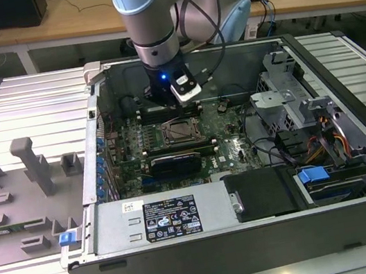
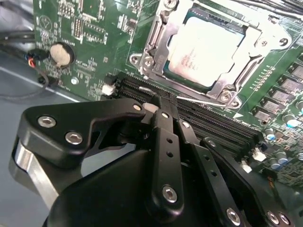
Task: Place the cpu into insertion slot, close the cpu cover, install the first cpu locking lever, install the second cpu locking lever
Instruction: 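Install the first cpu locking lever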
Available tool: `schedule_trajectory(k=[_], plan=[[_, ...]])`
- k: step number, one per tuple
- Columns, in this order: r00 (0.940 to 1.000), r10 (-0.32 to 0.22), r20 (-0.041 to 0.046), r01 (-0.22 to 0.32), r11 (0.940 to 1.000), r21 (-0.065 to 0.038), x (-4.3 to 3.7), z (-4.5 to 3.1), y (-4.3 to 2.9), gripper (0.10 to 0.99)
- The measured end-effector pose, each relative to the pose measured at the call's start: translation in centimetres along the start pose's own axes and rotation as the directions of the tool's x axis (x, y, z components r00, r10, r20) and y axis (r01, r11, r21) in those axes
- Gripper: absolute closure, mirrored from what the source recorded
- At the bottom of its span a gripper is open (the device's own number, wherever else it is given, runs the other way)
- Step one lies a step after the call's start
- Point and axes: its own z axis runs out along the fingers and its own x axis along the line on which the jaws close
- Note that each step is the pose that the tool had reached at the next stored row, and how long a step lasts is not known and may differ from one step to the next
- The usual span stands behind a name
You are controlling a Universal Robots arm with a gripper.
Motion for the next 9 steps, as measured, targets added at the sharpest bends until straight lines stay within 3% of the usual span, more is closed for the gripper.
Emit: schedule_trajectory(k=[9], plan=[[0.9961, 0.086, 0.0177, -0.087, 0.9961, 0.018, 0.17, 0.78, 0.02, 0.98]])
